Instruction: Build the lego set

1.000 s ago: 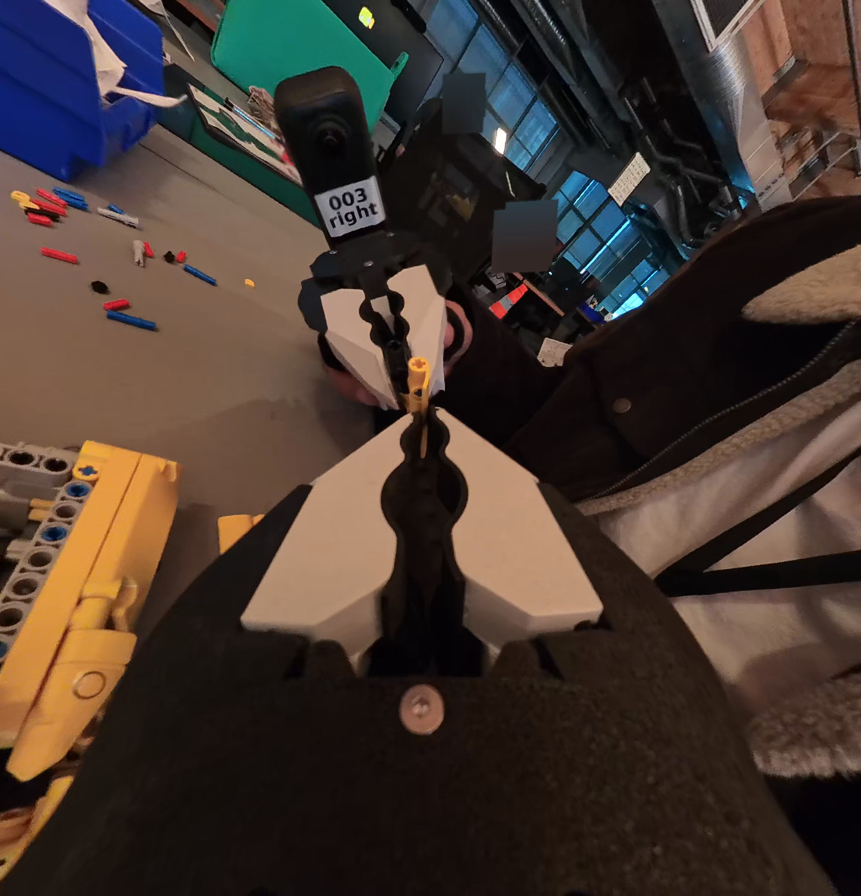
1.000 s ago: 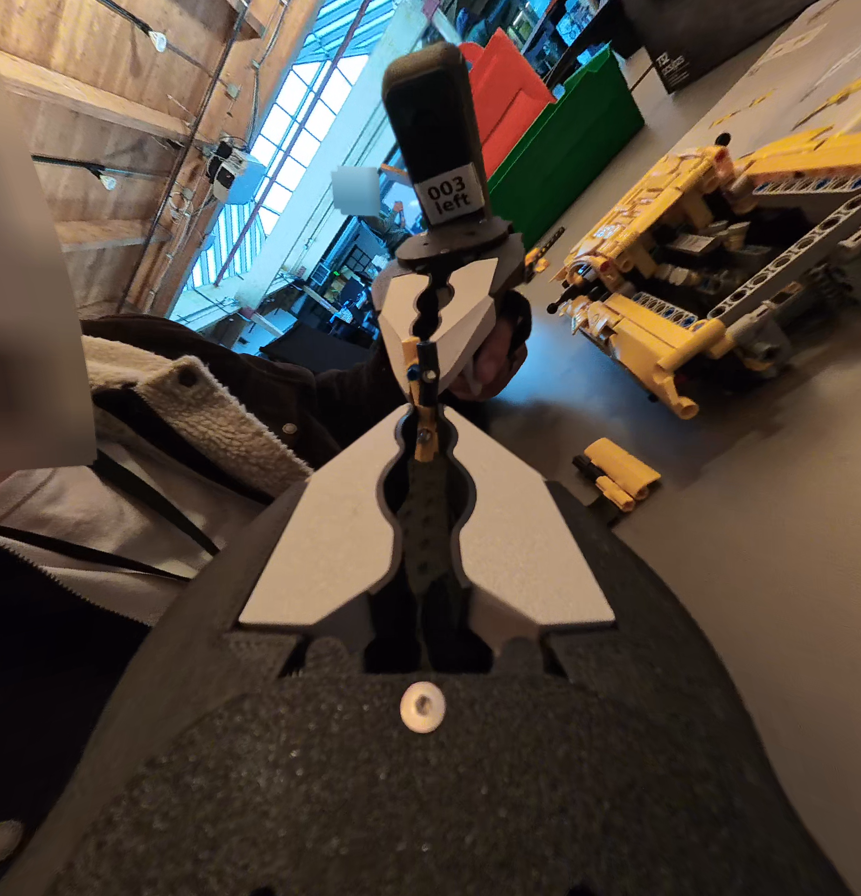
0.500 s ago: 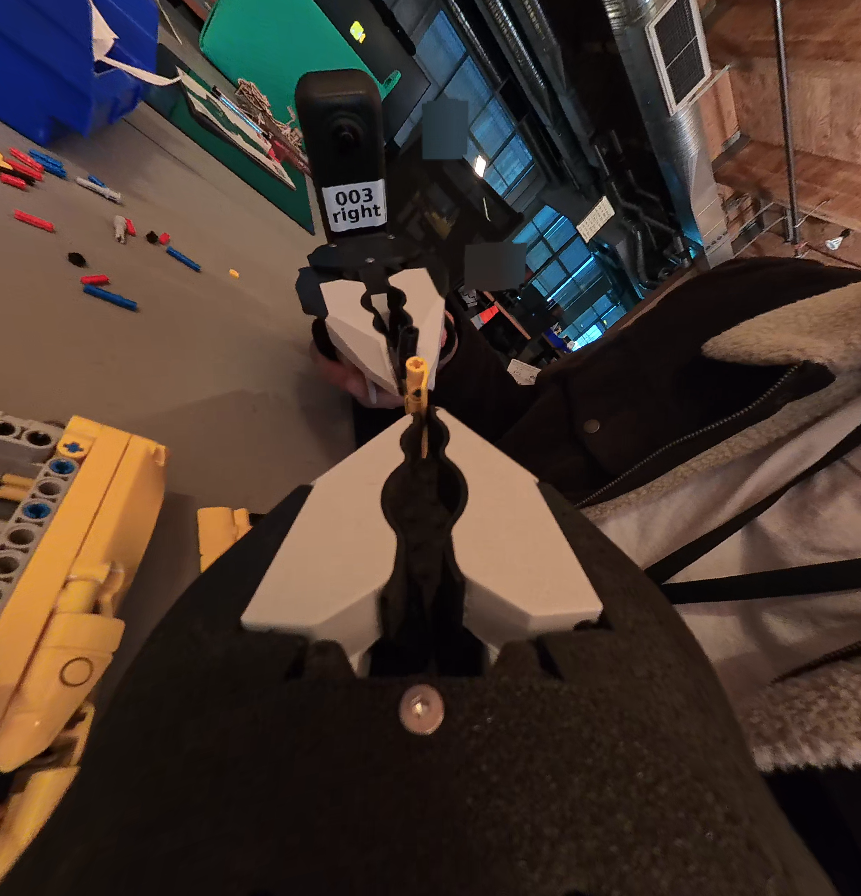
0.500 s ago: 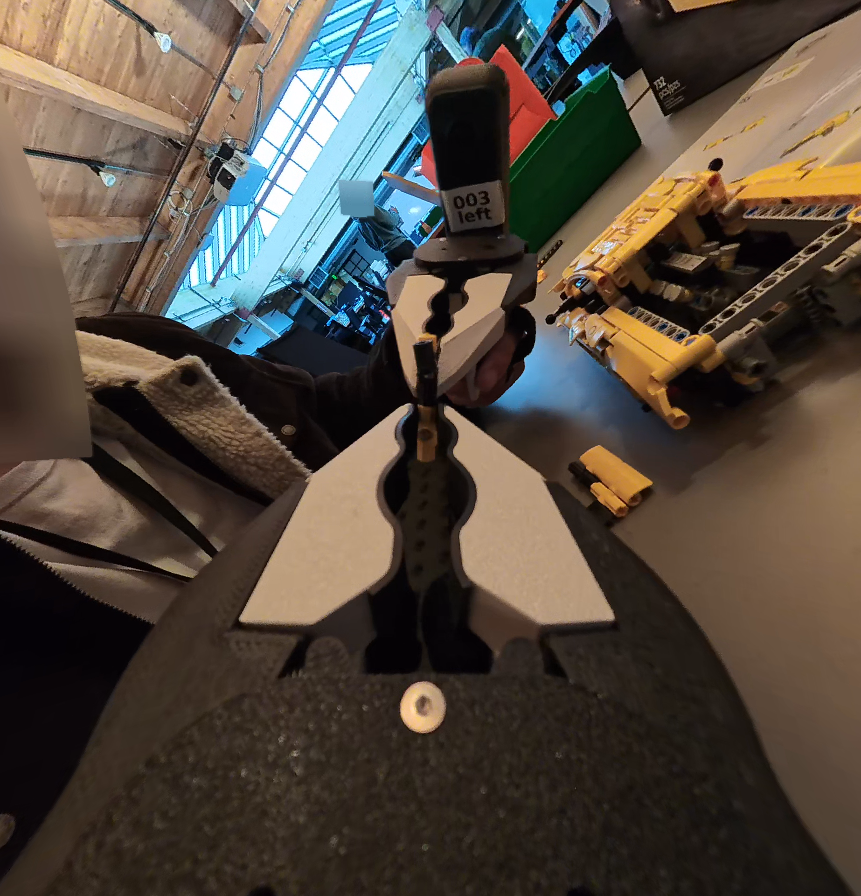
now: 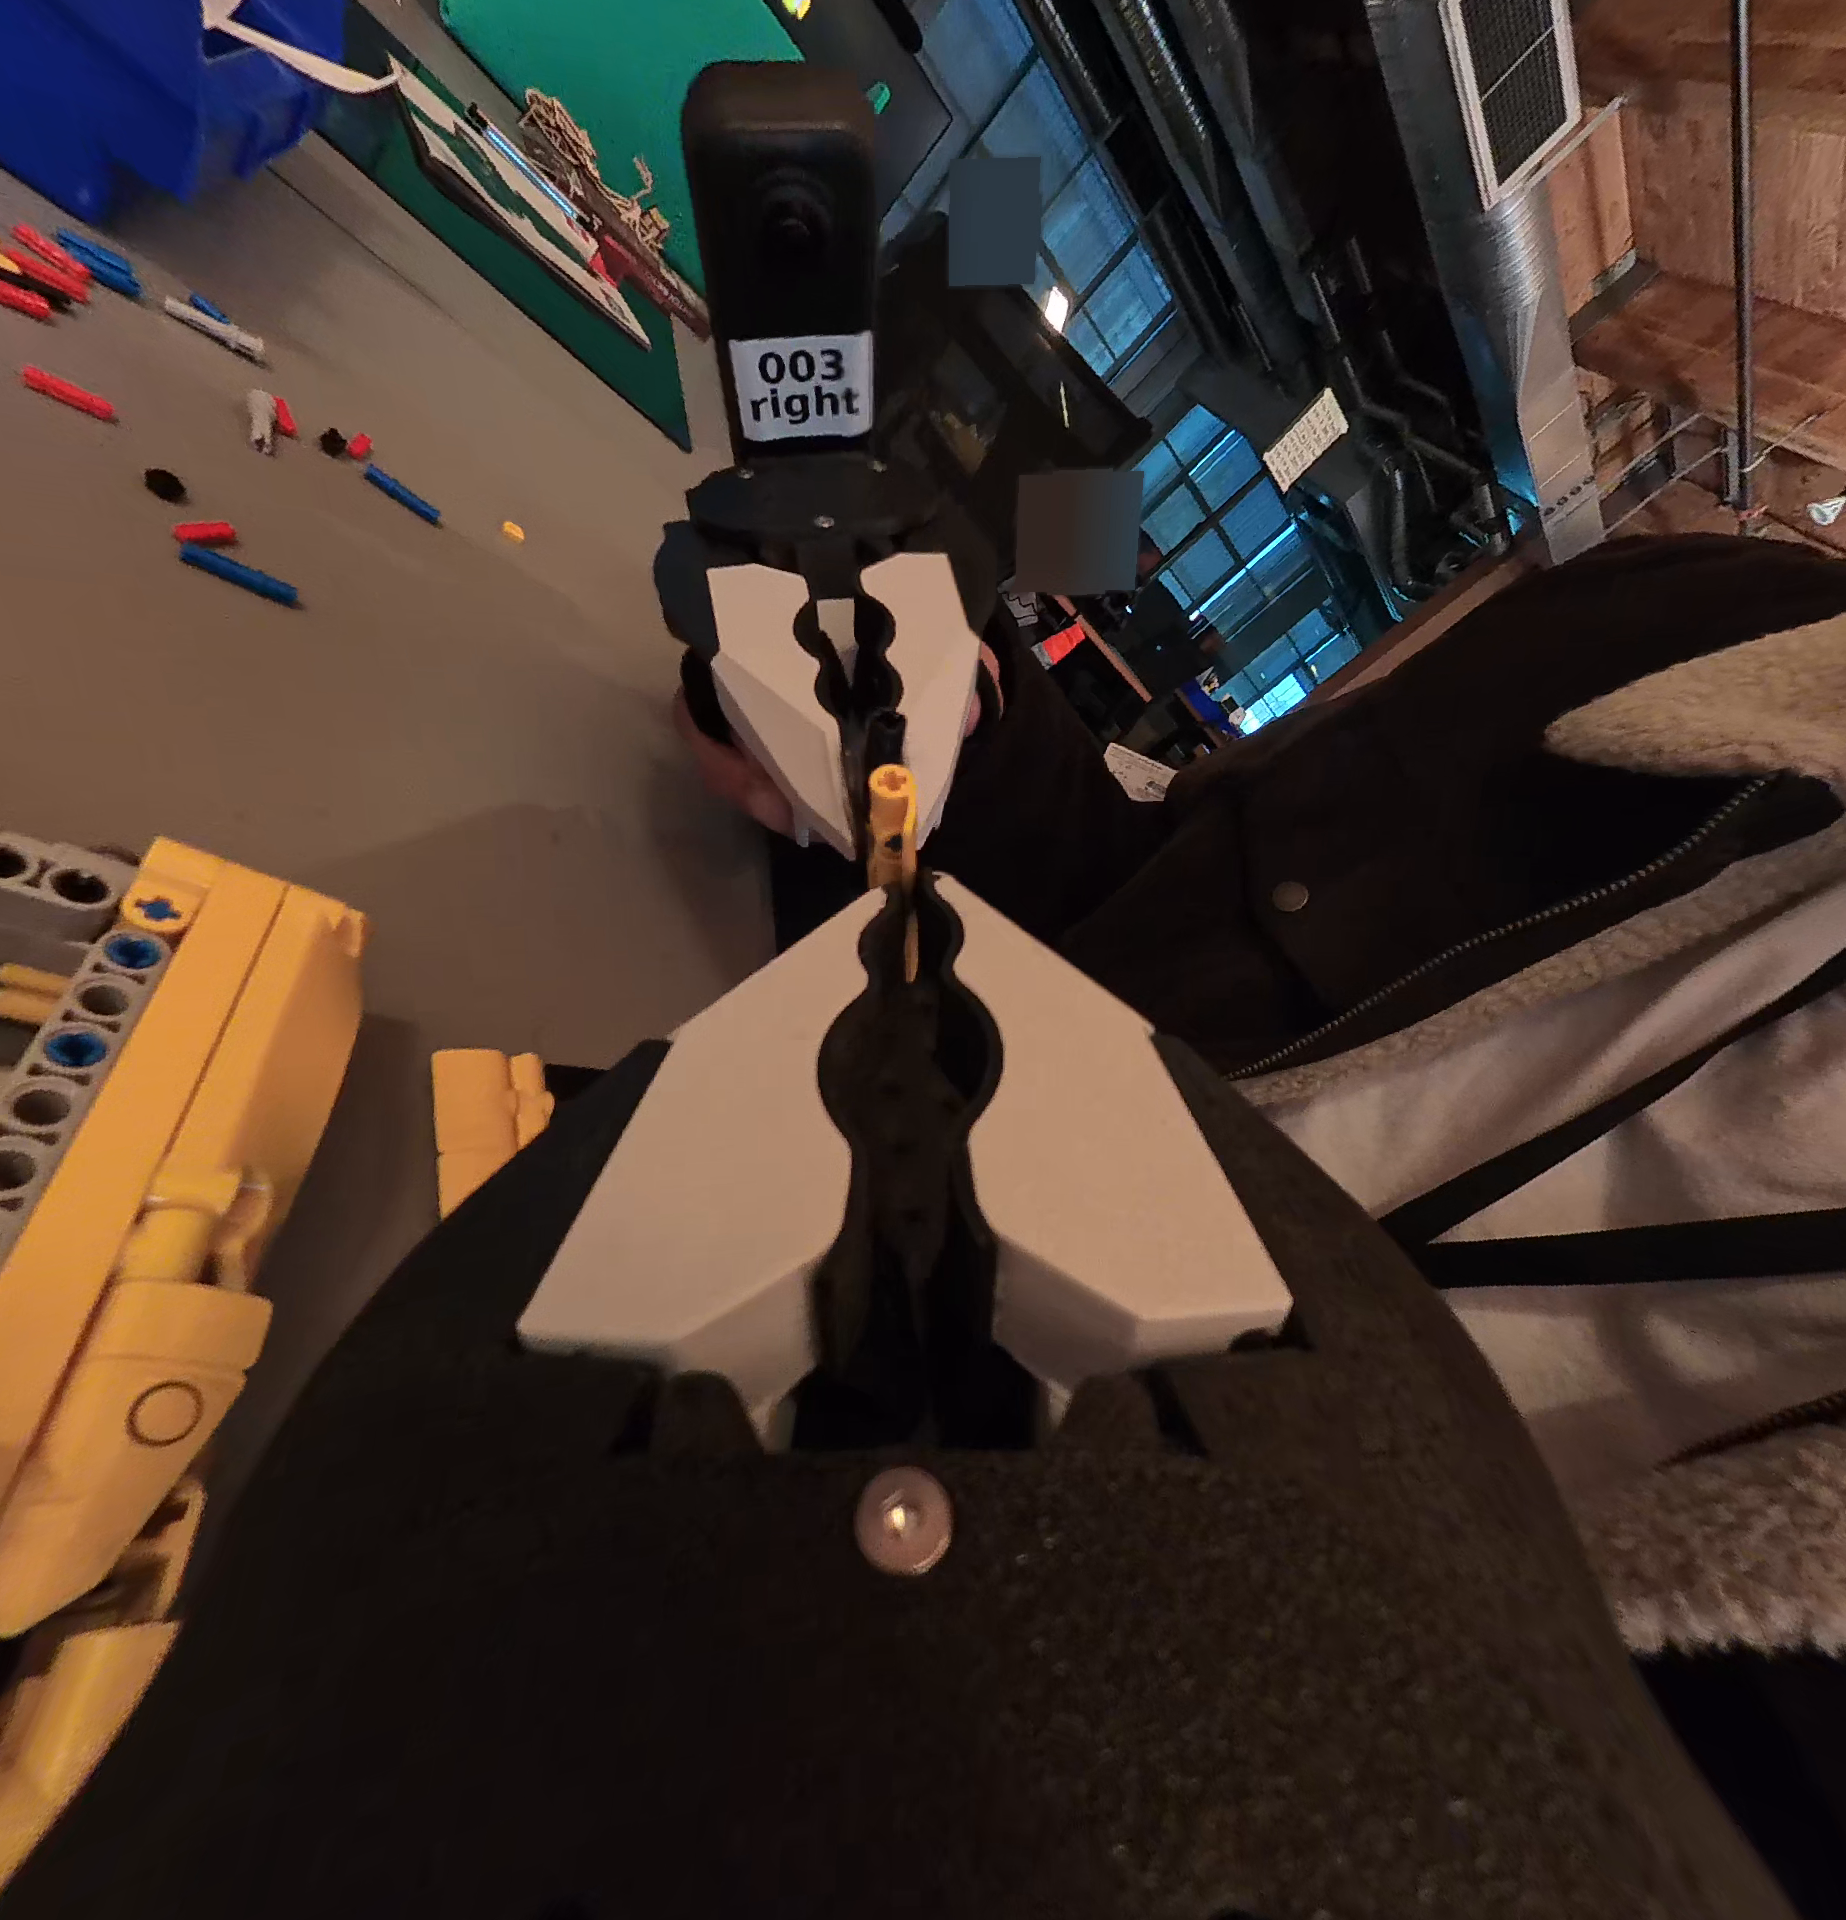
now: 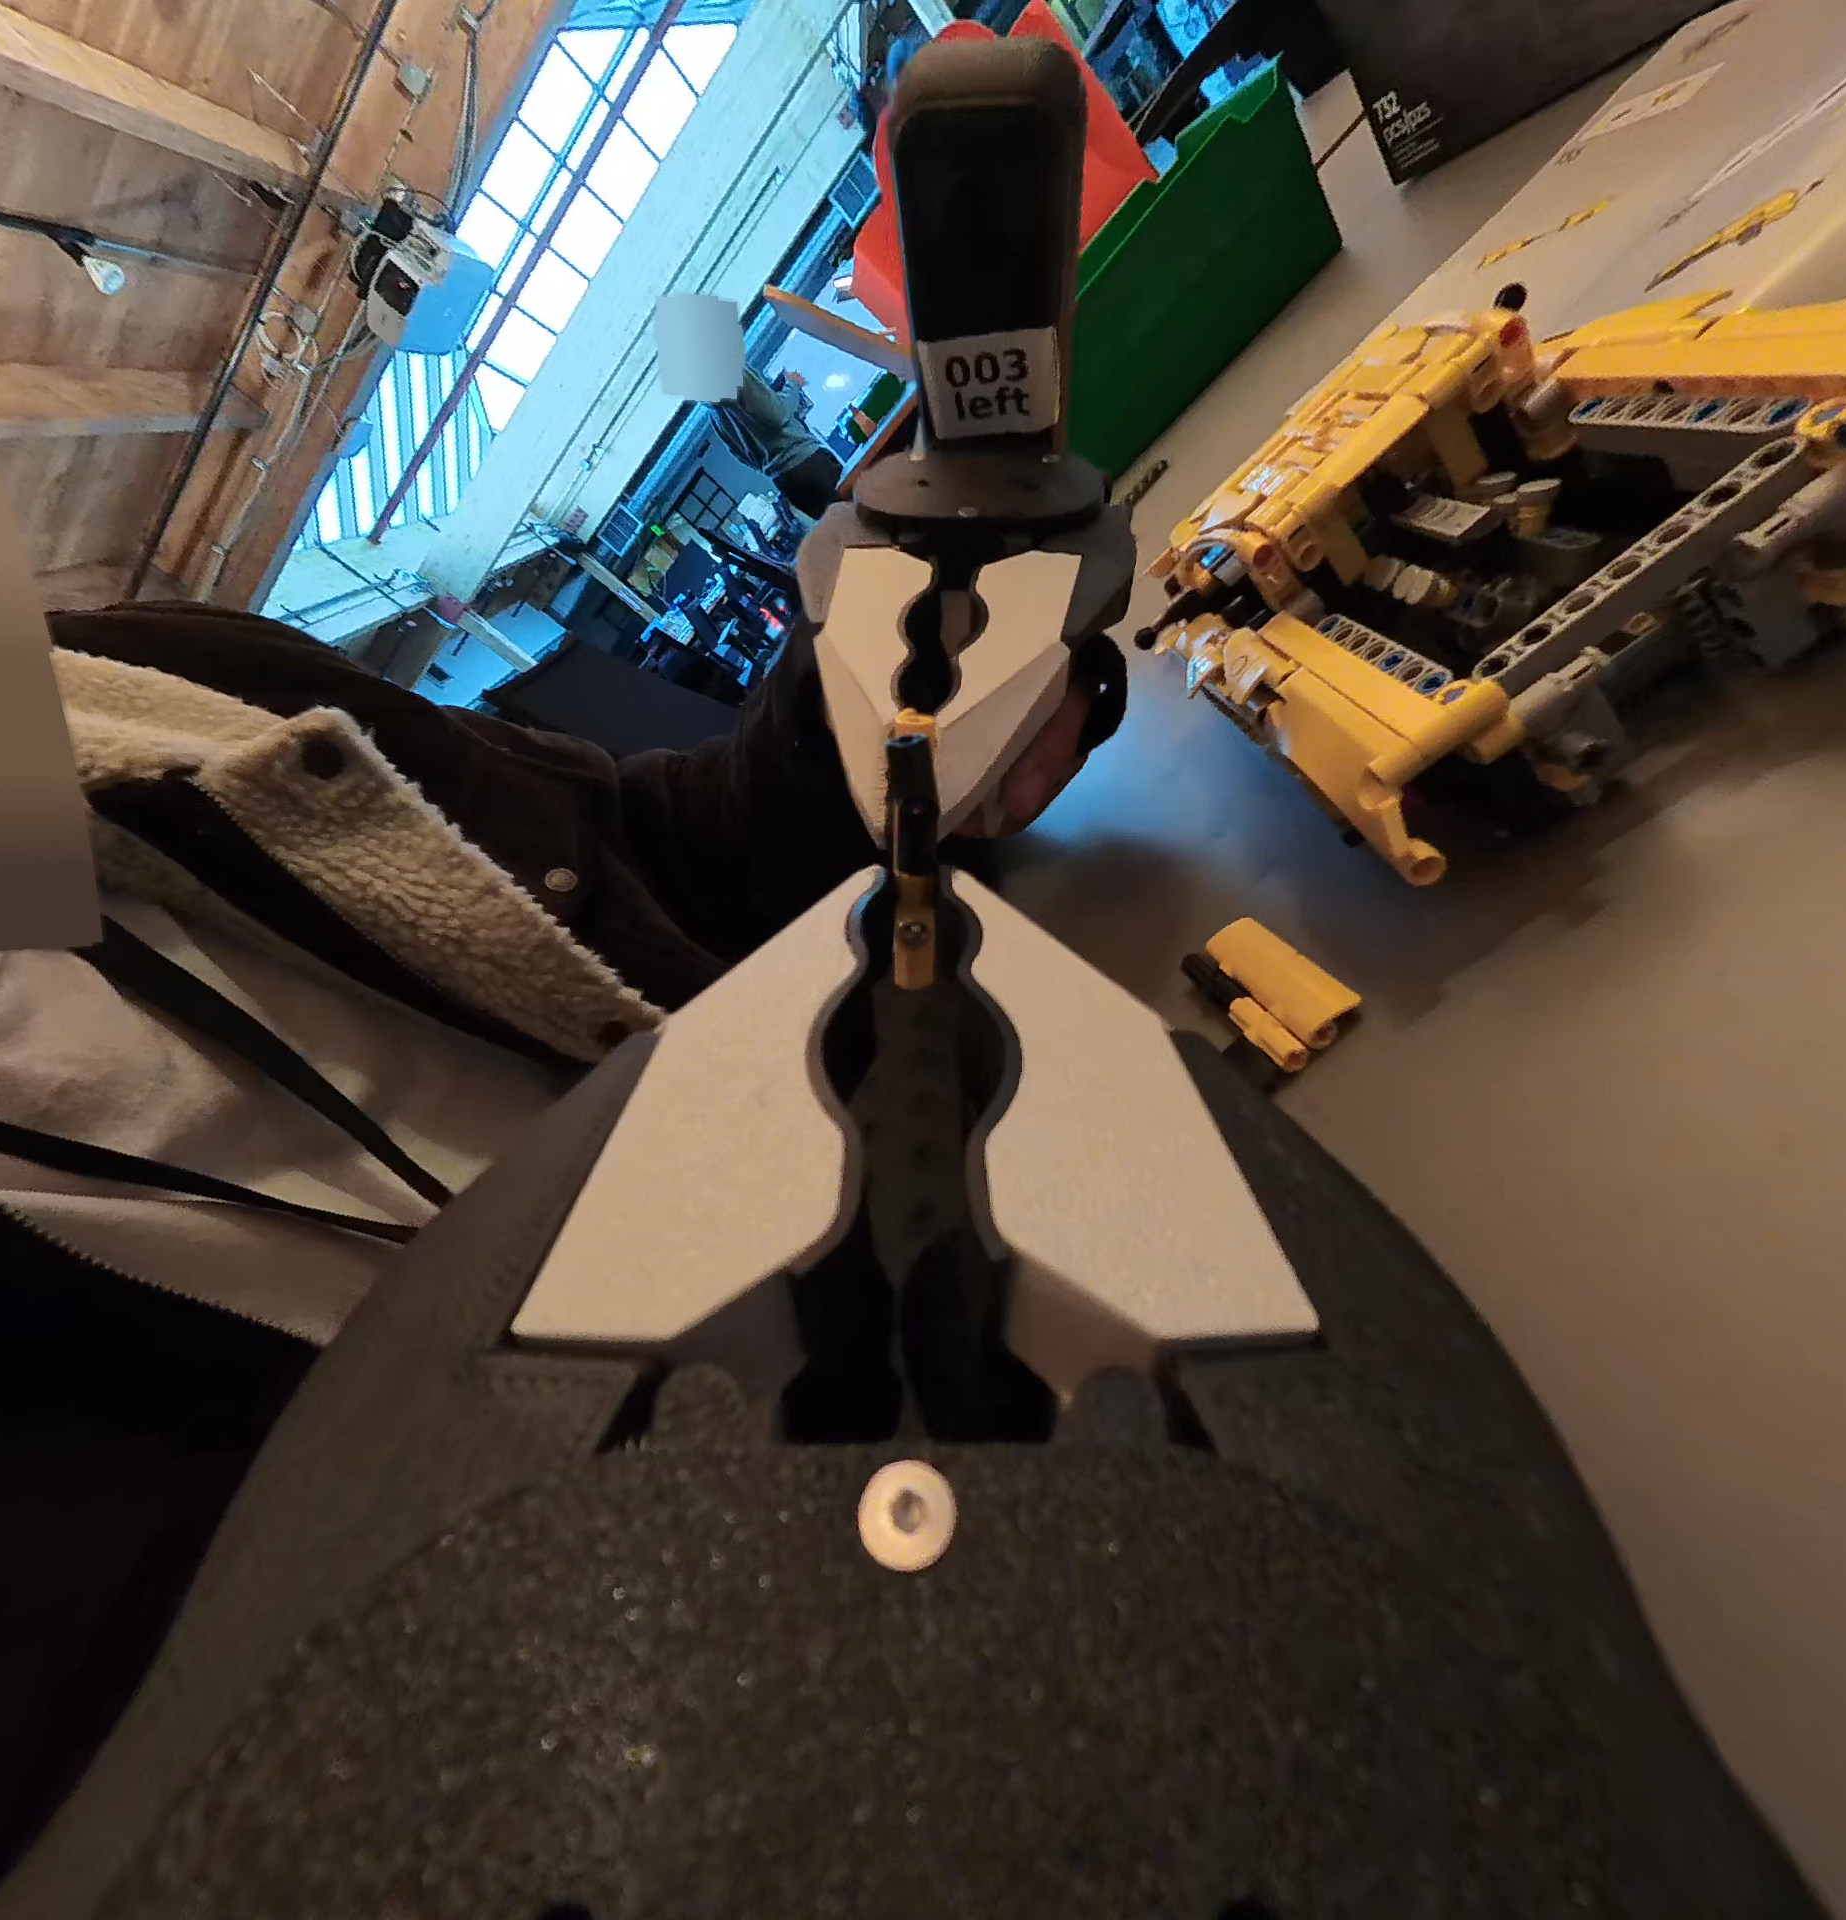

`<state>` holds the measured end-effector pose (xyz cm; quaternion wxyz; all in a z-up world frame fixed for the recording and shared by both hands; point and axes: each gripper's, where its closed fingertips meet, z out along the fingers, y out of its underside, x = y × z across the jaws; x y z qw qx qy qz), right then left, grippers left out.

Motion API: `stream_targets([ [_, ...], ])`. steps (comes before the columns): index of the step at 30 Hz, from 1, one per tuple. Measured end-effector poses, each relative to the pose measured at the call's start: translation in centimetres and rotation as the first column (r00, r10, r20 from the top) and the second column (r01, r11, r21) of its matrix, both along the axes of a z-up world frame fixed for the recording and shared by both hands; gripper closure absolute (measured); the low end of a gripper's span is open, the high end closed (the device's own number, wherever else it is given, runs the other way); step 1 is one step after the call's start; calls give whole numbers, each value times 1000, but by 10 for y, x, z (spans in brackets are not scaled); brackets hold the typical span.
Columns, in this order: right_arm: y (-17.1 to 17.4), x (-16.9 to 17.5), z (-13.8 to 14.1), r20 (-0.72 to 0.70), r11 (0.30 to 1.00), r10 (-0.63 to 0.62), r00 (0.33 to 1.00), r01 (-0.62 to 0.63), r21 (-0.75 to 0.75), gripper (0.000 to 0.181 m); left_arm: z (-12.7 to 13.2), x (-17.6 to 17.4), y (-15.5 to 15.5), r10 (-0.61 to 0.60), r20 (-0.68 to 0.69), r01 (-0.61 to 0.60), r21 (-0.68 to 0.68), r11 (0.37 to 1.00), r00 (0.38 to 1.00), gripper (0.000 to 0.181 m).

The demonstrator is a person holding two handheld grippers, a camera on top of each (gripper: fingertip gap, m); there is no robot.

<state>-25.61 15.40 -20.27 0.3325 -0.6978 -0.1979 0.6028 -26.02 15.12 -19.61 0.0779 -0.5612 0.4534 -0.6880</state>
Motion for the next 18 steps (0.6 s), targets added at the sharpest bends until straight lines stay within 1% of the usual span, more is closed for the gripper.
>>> stream_targets([
  [1,1,0,1,1,1000,-7,1000,7,16,173,1,0,0,3,4,-3,-1,1000,1000,180],
  [3,0,-1,3,5,999,-7,1000,7,36,164,0,0,2,11,-1,-11,12,1000,1000,180],
  [6,3,0,11,-37,999,-21,999,22,50,156,1,0,3,13,1,-13,16,1000,1000,180],
  [10,7,5,17,-68,997,-49,997,53,60,160,1,-1,0,1,4,-1,25,1000,1000,180],
  [14,5,2,12,-21,995,-50,999,52,84,174,1,-1,-6,-24,9,24,30,999,1000,180],
  [16,4,1,12,-17,996,-44,999,45,81,174,1,-1,-8,-34,10,34,26,999,999,180],
  [18,3,1,8,-4,998,-34,999,34,46,174,-2,-1,-8,-35,-3,35,45,998,999,181],
])
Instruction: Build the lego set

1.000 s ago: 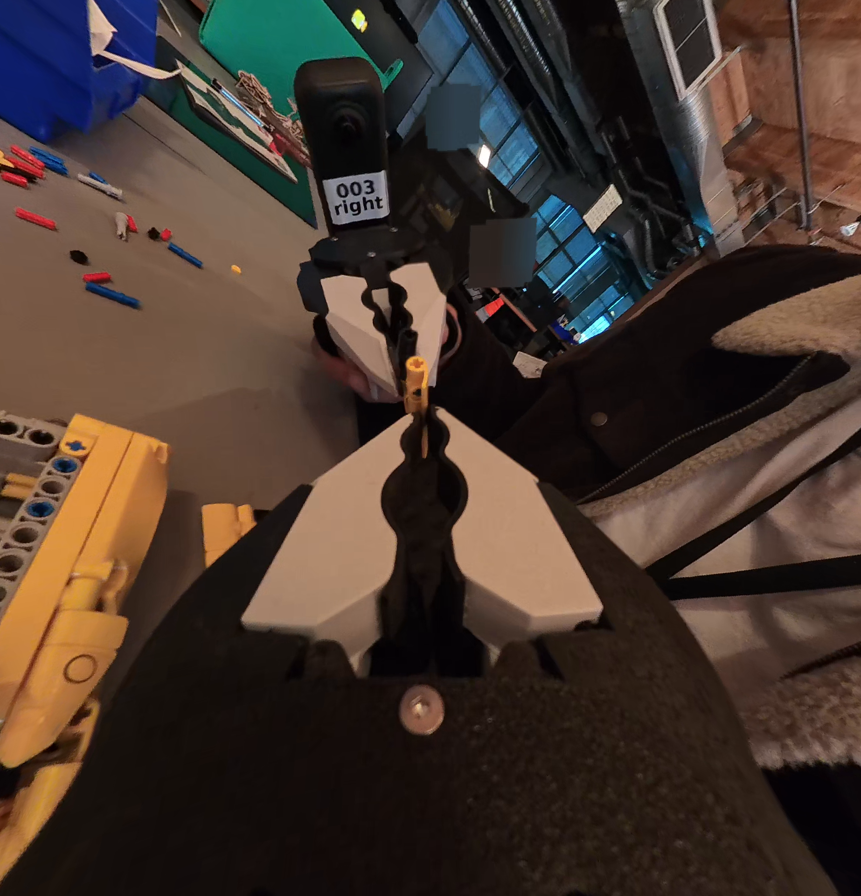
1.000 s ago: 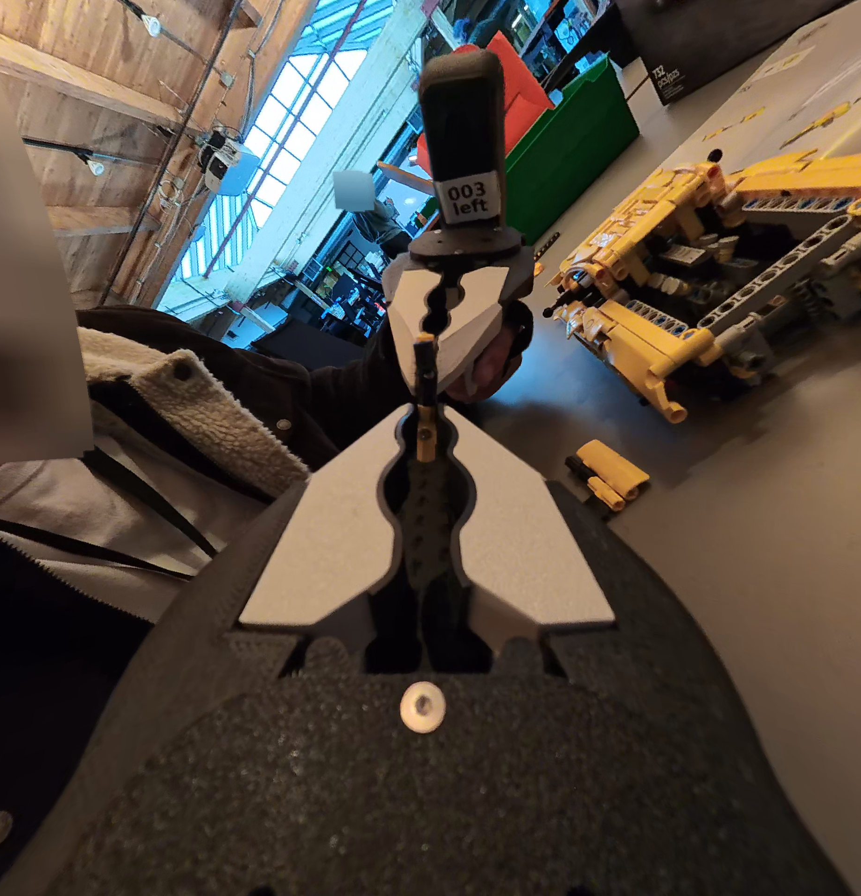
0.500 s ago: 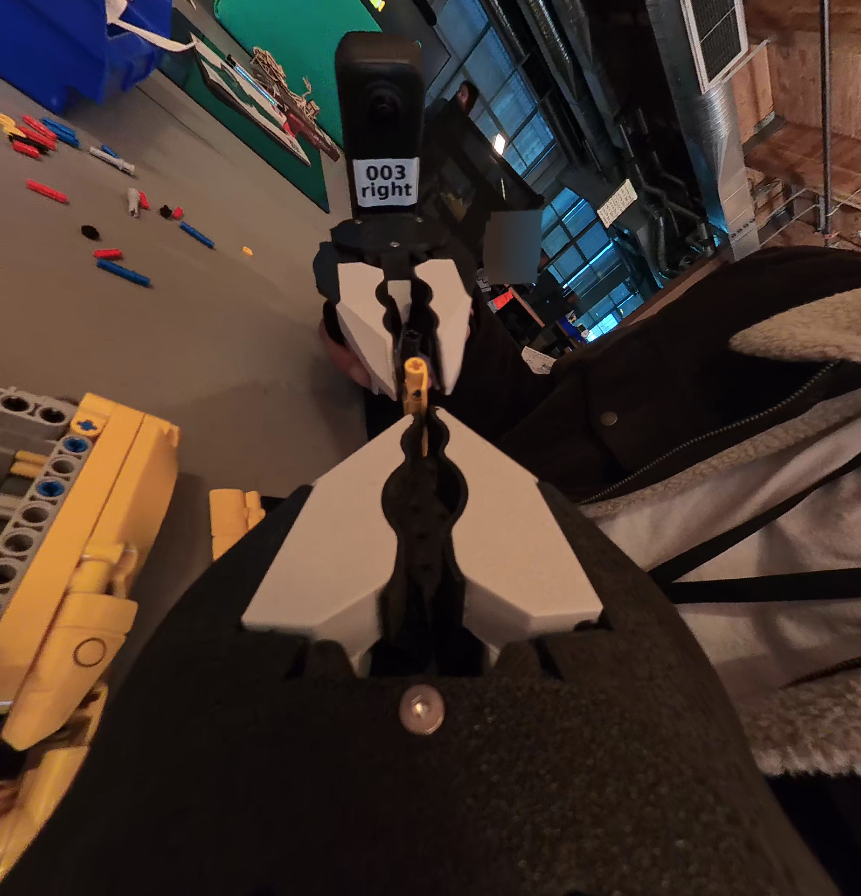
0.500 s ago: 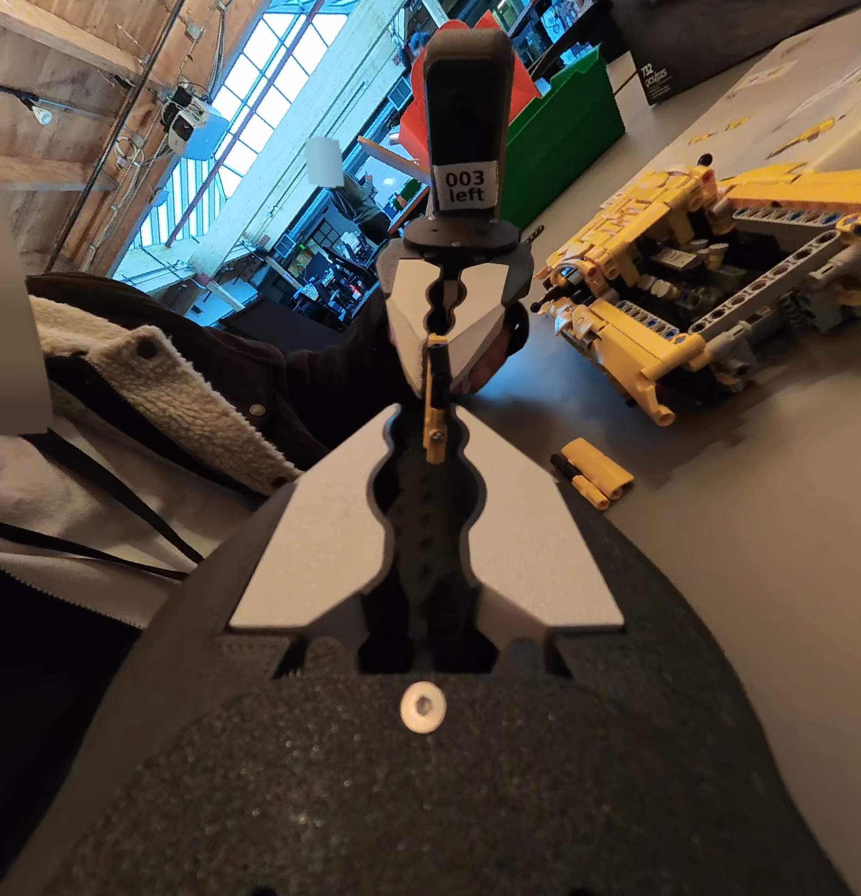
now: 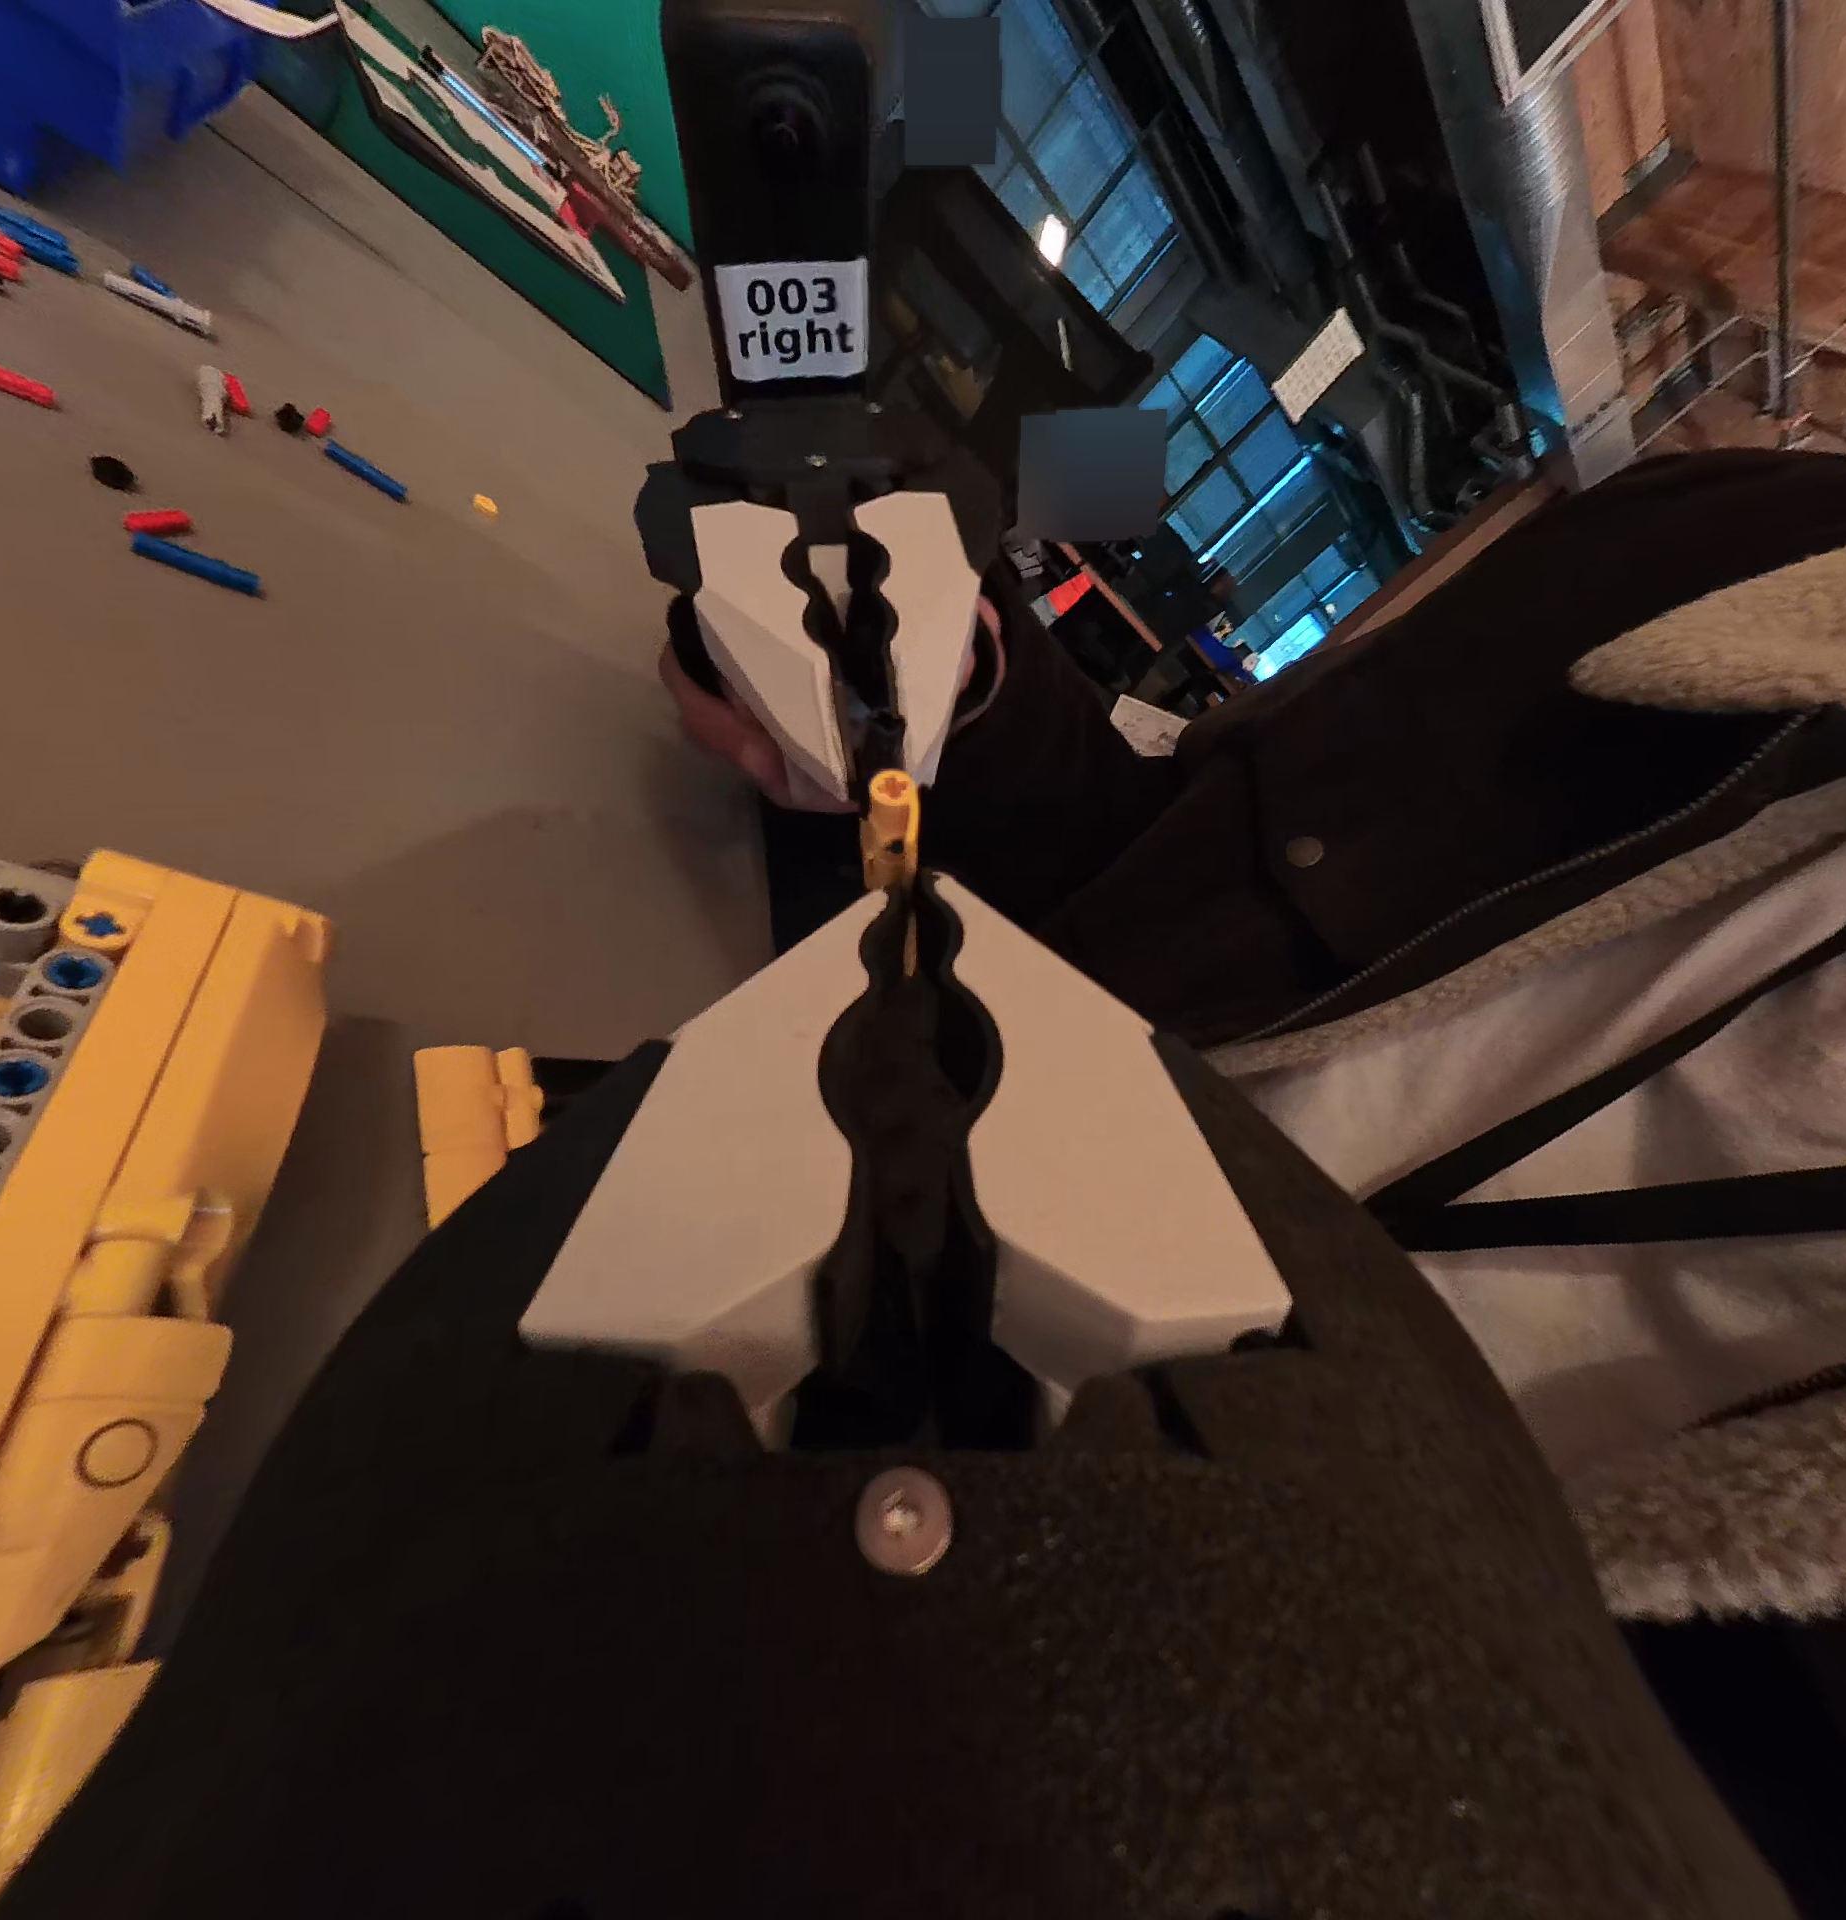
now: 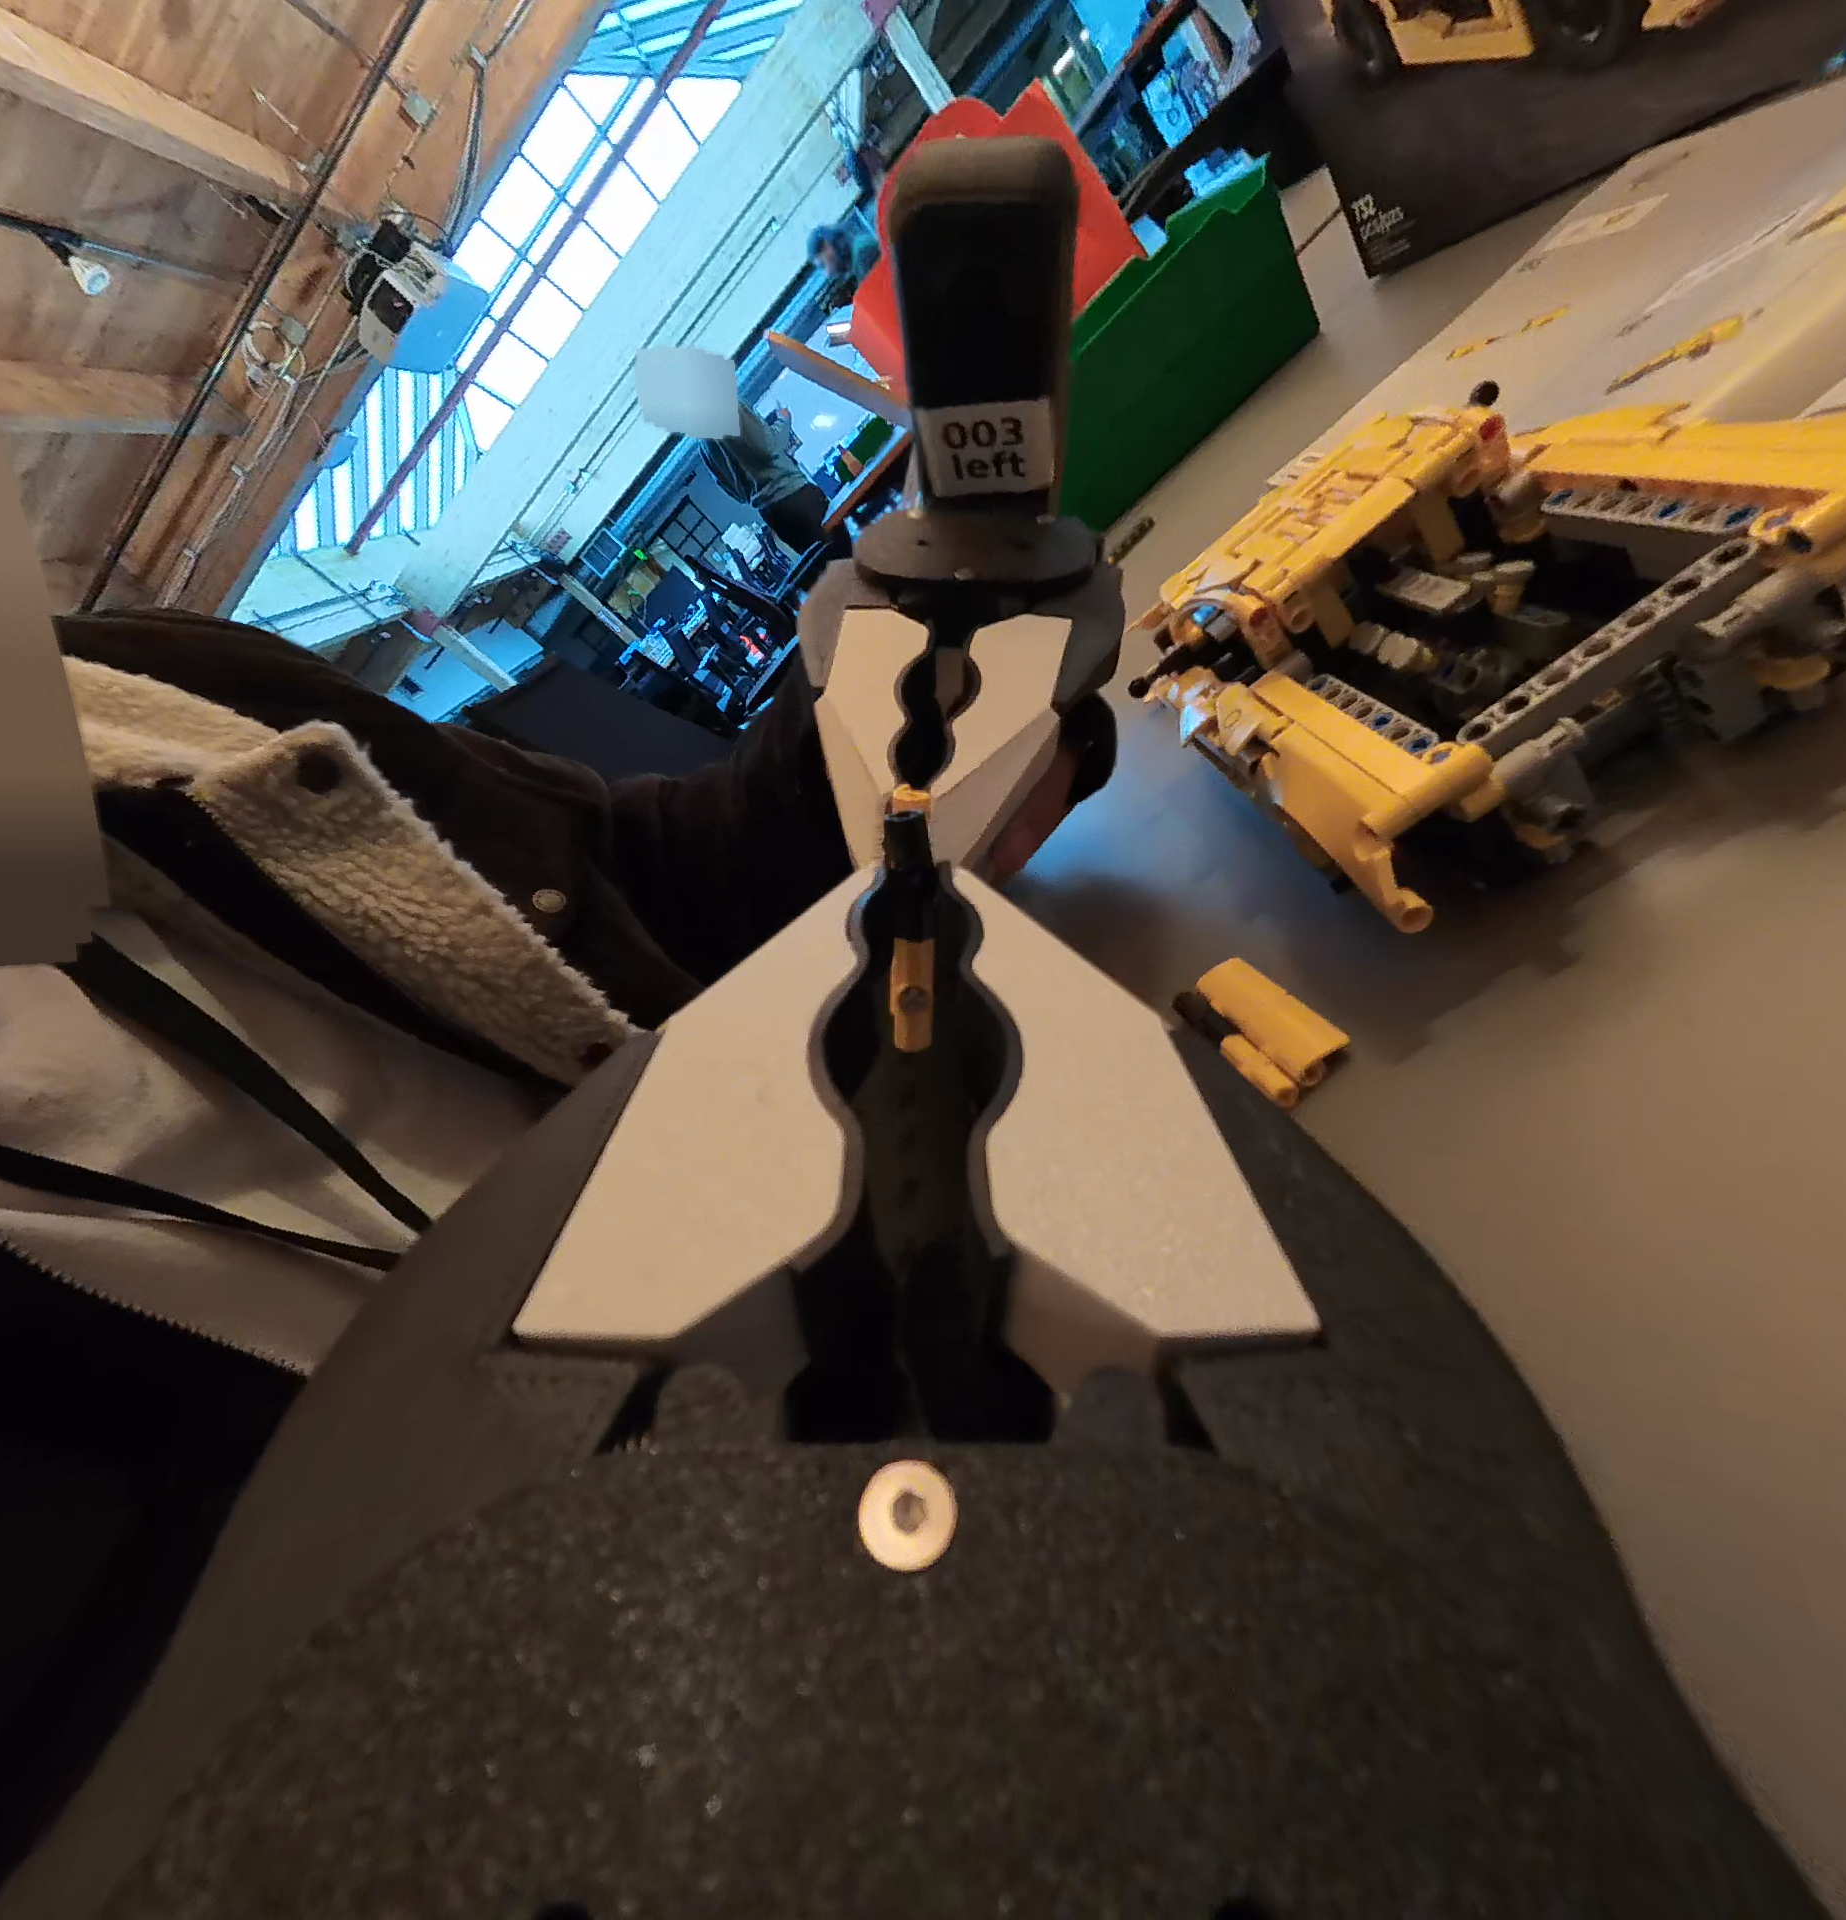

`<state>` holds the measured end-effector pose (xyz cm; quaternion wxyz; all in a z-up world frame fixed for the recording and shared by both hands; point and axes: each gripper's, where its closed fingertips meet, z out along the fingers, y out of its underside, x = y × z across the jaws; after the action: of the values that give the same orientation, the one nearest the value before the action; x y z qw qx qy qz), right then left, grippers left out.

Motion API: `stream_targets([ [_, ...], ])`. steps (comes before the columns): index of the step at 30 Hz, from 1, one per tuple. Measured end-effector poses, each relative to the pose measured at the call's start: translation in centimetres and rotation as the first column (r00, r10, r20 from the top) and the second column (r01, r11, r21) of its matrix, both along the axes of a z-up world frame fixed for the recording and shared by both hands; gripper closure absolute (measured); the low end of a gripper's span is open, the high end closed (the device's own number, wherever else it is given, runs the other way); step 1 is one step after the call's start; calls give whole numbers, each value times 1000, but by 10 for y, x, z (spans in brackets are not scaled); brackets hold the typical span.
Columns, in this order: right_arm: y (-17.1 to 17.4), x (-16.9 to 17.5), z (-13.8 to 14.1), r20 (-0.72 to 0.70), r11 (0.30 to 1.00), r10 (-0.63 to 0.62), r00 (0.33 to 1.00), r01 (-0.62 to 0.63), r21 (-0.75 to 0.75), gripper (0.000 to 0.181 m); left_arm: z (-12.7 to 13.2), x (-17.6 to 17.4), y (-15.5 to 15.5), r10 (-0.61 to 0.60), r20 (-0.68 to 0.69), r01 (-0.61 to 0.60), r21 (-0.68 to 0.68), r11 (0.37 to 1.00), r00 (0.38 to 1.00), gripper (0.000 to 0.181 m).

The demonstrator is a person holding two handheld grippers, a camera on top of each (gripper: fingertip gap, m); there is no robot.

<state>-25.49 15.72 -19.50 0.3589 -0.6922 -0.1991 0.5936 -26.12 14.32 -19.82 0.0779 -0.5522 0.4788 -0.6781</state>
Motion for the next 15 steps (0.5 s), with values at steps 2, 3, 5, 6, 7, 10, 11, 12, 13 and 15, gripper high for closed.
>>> stream_targets([
  [2,-1,0,-4,-9,999,17,1000,-18,-39,174,-4,0,-1,1,-9,0,38,999,1000,181],
  [3,-3,-1,-4,-9,999,29,1000,-29,-45,175,-4,-1,-3,-11,-10,11,54,998,1000,181],
  [5,-5,-3,-10,23,998,47,999,-46,-52,175,-9,-2,-6,-27,-28,30,101,994,999,181],
  [6,-8,-6,-11,28,996,68,997,-66,-59,175,-12,-3,-9,-48,-37,53,123,991,998,181],
  [7,-10,-7,-13,30,994,83,996,-81,-71,175,-15,-4,-13,-65,-46,71,144,987,997,181],
  [10,-16,-10,-17,46,989,125,991,-121,-87,175,-21,-4,-23,-101,-74,113,183,977,992,181],
  [11,-17,-10,-18,51,988,133,990,-128,-85,175,-21,-4,-24,-108,-76,120,179,976,991,181],
  [12,-19,-11,-19,65,987,142,988,-136,-85,174,-23,-4,-25,-114,-83,128,180,975,990,181],
  [13,-18,-11,-20,71,988,138,988,-132,-84,175,-24,-4,-25,-112,-89,127,185,974,990,181],
  [15,-9,-7,-20,64,994,81,995,-76,-75,175,-25,-1,-17,-66,-93,83,184,979,993,181],
])
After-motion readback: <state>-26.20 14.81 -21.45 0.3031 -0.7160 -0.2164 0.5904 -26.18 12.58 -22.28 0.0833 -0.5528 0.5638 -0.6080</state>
